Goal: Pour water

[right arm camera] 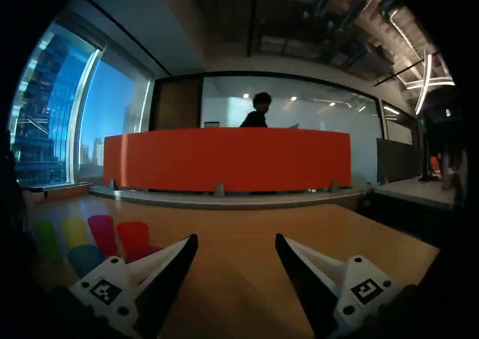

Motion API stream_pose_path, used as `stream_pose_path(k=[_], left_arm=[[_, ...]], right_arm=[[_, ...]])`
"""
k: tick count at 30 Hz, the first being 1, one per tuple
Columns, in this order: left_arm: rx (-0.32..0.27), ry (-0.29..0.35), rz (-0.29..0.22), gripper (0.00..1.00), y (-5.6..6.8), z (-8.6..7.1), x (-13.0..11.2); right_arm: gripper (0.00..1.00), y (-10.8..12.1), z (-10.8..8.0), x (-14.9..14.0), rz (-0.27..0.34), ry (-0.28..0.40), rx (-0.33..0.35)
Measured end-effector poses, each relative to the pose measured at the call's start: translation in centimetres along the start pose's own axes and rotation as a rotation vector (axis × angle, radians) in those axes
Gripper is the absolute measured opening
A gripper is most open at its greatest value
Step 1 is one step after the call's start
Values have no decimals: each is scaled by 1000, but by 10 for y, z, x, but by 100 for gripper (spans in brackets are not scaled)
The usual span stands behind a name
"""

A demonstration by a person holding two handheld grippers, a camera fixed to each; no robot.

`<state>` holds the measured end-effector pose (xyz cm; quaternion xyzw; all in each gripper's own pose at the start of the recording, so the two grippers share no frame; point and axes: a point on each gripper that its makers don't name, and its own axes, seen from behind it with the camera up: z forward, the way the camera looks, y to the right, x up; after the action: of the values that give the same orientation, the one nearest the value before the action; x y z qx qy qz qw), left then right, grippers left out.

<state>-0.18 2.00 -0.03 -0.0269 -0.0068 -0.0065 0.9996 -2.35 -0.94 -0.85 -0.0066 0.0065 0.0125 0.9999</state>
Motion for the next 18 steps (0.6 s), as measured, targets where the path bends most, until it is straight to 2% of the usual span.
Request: stream_pose_path(k=[18], left_arm=[[0, 0, 0, 91, 0, 0, 0]], right_arm=[[100, 1, 1, -1, 0, 0, 0]])
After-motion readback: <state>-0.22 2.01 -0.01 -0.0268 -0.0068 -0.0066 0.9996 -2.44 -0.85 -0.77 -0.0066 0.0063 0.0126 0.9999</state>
